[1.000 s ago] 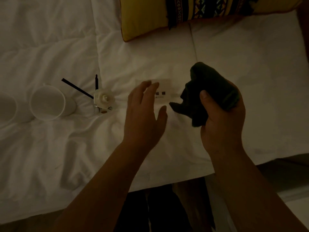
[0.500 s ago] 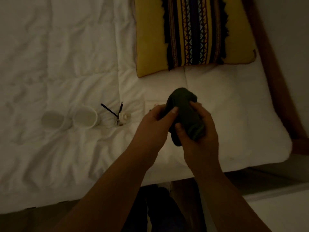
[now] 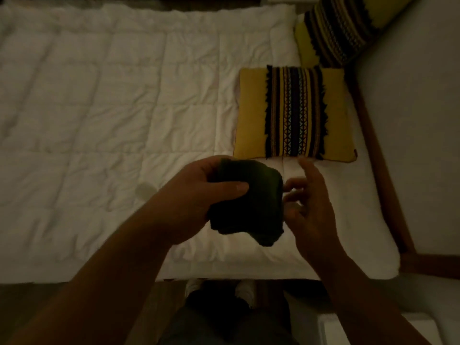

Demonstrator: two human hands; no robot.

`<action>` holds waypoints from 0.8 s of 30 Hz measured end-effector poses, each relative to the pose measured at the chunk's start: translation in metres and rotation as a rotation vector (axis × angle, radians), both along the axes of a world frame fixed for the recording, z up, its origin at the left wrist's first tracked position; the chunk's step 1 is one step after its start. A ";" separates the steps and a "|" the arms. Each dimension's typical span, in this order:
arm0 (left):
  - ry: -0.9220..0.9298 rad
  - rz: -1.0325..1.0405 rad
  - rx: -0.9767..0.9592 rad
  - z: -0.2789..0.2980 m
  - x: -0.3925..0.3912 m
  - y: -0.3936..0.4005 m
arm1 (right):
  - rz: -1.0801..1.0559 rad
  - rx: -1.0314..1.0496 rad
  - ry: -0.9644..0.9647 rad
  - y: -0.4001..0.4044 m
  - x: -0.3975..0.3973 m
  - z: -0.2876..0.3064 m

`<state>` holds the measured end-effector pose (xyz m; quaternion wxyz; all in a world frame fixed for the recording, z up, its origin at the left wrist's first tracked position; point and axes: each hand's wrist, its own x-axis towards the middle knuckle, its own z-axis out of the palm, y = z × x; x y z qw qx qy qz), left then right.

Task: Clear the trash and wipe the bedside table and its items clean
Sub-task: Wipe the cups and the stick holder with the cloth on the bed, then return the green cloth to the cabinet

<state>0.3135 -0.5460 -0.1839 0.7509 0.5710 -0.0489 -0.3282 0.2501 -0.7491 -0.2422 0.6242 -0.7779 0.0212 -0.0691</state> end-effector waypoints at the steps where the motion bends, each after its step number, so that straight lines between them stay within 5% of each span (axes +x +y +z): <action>1: -0.014 -0.015 -0.007 0.012 -0.002 0.007 | 0.023 0.001 0.043 0.005 0.009 0.011; 7: -0.074 0.010 -0.048 0.070 -0.027 0.065 | 0.855 0.500 0.423 0.057 0.046 0.080; 11: -0.088 0.236 0.007 0.092 -0.058 0.118 | 1.251 0.709 0.563 0.108 0.049 0.098; 16: -0.071 0.572 0.203 0.096 -0.111 0.191 | 1.002 0.548 0.710 0.181 0.033 0.093; 24: -0.018 1.009 0.479 0.087 -0.214 0.319 | 1.142 0.079 0.574 0.345 0.003 0.117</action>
